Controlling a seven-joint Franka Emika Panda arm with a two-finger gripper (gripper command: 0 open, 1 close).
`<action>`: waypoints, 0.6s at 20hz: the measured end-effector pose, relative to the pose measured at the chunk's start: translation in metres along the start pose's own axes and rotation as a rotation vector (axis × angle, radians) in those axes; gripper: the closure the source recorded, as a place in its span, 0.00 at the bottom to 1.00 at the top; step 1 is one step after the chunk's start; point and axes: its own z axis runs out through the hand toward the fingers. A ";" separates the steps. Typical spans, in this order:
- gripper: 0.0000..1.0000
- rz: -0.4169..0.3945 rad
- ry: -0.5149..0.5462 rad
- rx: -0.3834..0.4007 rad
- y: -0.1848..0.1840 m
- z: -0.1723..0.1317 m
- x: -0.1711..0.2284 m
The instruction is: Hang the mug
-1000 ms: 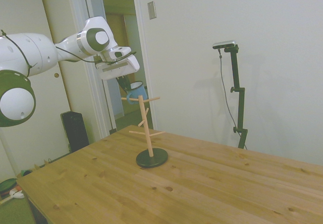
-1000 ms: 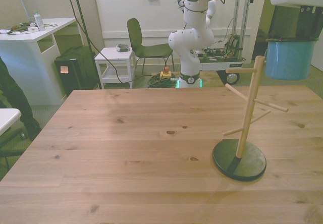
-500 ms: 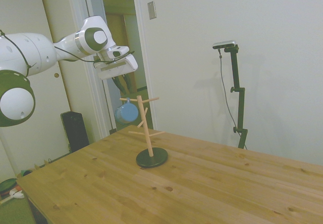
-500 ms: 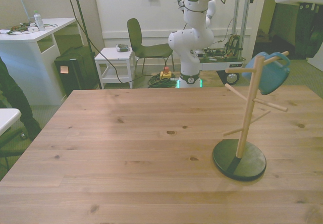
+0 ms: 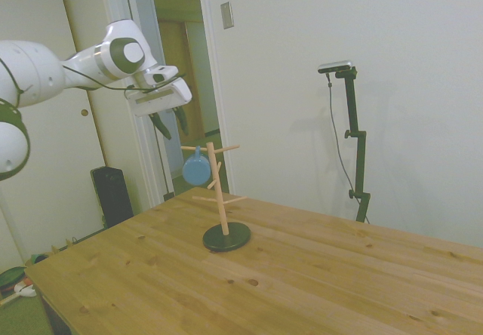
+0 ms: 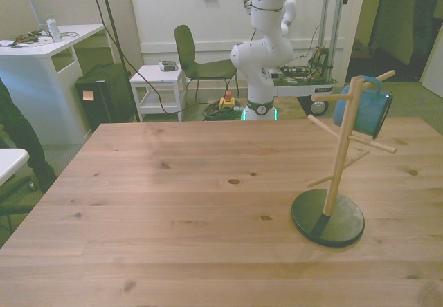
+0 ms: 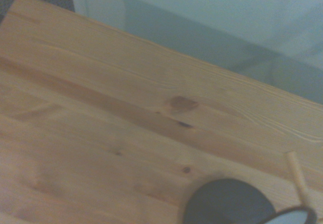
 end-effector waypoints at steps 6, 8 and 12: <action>0.00 -0.019 -0.028 0.023 -0.001 -0.027 -0.101; 0.00 0.027 -0.053 0.015 0.014 -0.015 -0.114; 0.00 0.144 -0.105 -0.006 0.051 0.034 -0.128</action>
